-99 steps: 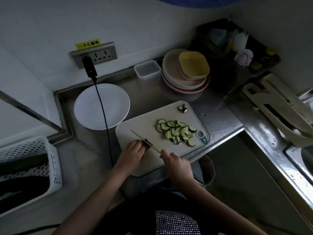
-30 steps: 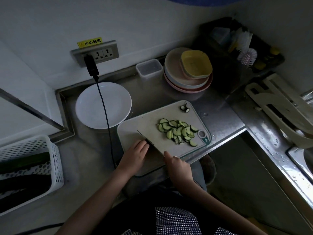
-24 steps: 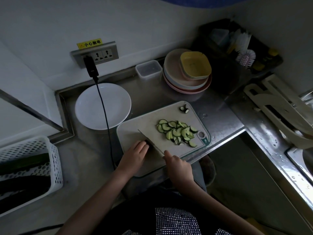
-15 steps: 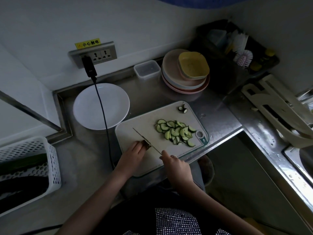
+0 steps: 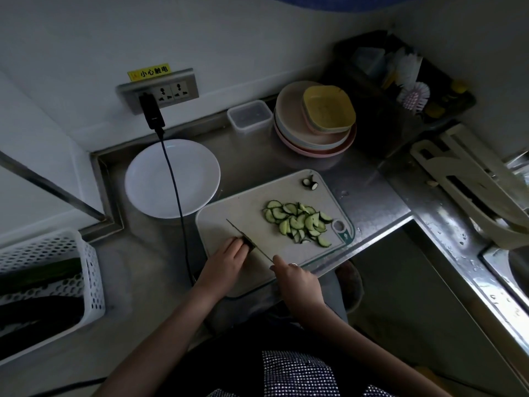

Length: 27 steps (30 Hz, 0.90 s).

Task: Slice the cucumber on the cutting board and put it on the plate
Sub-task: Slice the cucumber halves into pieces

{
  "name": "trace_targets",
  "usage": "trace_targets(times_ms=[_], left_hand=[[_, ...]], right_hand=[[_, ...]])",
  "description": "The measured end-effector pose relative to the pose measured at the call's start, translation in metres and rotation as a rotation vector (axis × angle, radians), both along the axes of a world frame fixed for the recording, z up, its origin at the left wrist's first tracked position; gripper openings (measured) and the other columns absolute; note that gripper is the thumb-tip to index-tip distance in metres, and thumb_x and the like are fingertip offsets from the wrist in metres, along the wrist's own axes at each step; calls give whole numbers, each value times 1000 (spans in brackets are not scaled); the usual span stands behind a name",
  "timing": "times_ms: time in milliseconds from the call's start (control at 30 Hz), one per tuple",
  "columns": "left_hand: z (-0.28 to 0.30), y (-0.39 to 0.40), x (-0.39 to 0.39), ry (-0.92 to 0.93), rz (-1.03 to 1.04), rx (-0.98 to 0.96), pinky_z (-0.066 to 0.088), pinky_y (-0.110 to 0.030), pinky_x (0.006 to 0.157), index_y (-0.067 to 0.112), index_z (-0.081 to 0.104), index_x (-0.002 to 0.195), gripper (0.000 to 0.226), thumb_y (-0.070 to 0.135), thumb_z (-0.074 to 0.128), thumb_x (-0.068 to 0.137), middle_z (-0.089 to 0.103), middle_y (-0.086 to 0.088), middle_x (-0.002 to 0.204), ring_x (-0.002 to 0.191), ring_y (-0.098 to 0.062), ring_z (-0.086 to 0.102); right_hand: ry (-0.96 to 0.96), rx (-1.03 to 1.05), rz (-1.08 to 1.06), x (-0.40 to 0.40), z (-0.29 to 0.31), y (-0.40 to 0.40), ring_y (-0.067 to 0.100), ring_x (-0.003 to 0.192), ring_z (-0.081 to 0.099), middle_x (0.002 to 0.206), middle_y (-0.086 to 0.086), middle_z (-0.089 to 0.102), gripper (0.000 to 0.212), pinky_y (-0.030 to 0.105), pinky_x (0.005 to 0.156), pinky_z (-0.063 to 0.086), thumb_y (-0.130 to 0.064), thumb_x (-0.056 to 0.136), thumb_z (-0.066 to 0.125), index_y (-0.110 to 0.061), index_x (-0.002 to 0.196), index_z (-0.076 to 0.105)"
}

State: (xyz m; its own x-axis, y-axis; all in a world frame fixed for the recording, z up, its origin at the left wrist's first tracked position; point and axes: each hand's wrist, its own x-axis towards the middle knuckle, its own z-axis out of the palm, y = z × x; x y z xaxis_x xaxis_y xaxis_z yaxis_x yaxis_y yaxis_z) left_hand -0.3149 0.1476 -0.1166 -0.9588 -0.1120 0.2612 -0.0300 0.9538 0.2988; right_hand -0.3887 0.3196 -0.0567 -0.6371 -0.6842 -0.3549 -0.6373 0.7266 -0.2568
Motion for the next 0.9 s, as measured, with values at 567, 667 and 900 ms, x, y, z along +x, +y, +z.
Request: trace_targets(times_ms=[567, 667, 900], left_hand=[[1, 0, 0, 40, 10, -42, 53, -33, 68, 2, 61, 98, 29, 9, 44, 76, 52, -10, 103, 97, -25, 49], [2, 0, -1, 16, 14, -41, 53, -32, 68, 3, 65, 98, 30, 10, 44, 77, 56, -10, 103, 98, -23, 49], [10, 2, 0, 35, 39, 27, 54, -36, 75, 7, 59, 105, 26, 15, 46, 84, 49, -4, 107, 99, -23, 50]], right_hand=[[46, 98, 30, -2, 10, -1, 34, 93, 64, 104, 10, 62, 32, 35, 61, 39, -7, 93, 40, -17, 123, 36], [31, 77, -44, -5, 9, 1, 34, 92, 64, 103, 10, 62, 29, 35, 62, 41, -8, 94, 40, -19, 120, 36], [107, -23, -144, -21, 8, 14, 31, 84, 65, 99, 6, 64, 16, 33, 58, 40, -24, 99, 41, -22, 116, 38]])
